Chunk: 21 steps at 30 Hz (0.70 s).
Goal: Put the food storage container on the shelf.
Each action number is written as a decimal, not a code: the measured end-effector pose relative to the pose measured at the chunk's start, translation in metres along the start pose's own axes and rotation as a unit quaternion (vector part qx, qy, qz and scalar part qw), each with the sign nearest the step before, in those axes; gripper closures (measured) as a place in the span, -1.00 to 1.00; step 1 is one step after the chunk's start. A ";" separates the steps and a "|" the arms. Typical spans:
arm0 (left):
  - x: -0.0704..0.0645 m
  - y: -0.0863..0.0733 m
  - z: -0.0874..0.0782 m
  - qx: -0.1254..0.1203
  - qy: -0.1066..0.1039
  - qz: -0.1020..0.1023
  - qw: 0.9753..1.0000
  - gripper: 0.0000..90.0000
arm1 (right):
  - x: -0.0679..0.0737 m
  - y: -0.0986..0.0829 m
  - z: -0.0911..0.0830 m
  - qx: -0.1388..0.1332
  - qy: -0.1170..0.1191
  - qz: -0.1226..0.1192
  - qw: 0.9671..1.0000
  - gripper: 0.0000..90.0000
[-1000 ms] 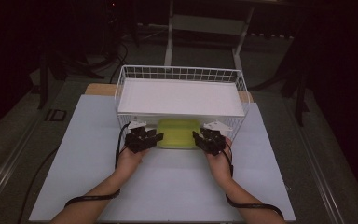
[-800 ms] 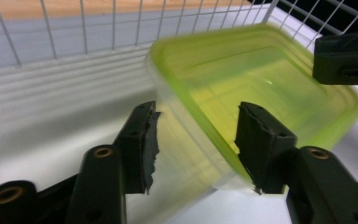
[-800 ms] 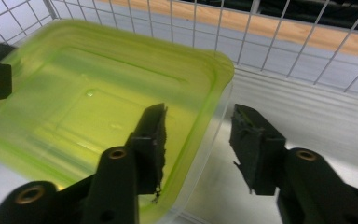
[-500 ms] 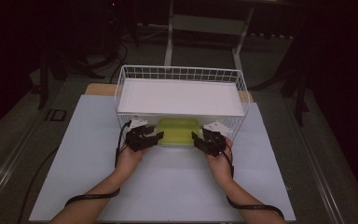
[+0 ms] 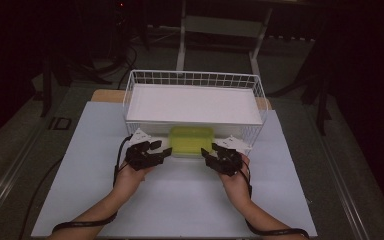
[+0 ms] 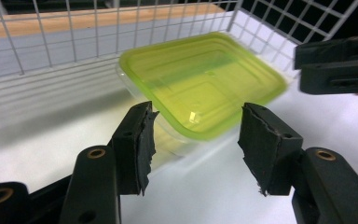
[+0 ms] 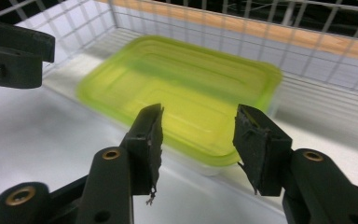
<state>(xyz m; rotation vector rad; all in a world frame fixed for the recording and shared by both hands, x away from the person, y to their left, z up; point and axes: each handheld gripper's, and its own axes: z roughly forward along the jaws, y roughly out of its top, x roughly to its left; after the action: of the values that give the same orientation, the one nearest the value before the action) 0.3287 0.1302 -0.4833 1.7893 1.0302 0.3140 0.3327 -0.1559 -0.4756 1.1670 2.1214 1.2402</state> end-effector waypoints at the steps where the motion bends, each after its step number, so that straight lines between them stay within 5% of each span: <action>1: -0.002 -0.001 -0.004 -0.001 -0.004 -0.001 1.000 0.01 | 0.003 0.000 -0.001 0.000 0.003 -0.002 1.000 0.21; 5: -0.009 -0.005 -0.016 0.002 -0.008 0.009 1.000 -0.20 | 0.010 -0.002 -0.003 0.008 0.017 -0.004 1.000 0.37; 6: -0.011 -0.006 -0.019 0.007 -0.016 0.011 1.000 -0.26 | 0.013 -0.002 -0.003 0.015 0.027 -0.010 0.999 0.59; 7: -0.012 -0.008 -0.021 0.015 -0.029 0.018 0.999 -0.26 | 0.013 -0.002 -0.003 0.015 0.027 -0.010 0.999 0.59; 10: -0.017 -0.014 -0.028 0.011 -0.032 0.028 0.999 -0.51 | 0.021 -0.005 -0.003 0.021 0.035 -0.030 0.999 0.99; 12: -0.017 -0.017 -0.034 0.001 -0.048 0.026 0.999 -0.61 | 0.022 -0.005 -0.003 0.020 0.034 -0.033 0.999 1.00; 15: -0.021 -0.023 -0.041 -0.011 -0.027 0.042 0.999 -0.99 | 0.027 -0.008 -0.004 0.008 0.031 -0.037 0.999 1.00; 21: -0.020 -0.034 -0.047 -0.008 -0.031 0.041 0.999 -0.98 | 0.031 -0.011 0.004 0.024 0.038 -0.038 0.998 1.00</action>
<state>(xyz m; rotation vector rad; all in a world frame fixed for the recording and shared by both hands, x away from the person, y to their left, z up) 0.2705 0.1497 -0.4860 1.8194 0.9107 0.3138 0.3132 -0.1307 -0.4853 1.0655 2.2401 1.2238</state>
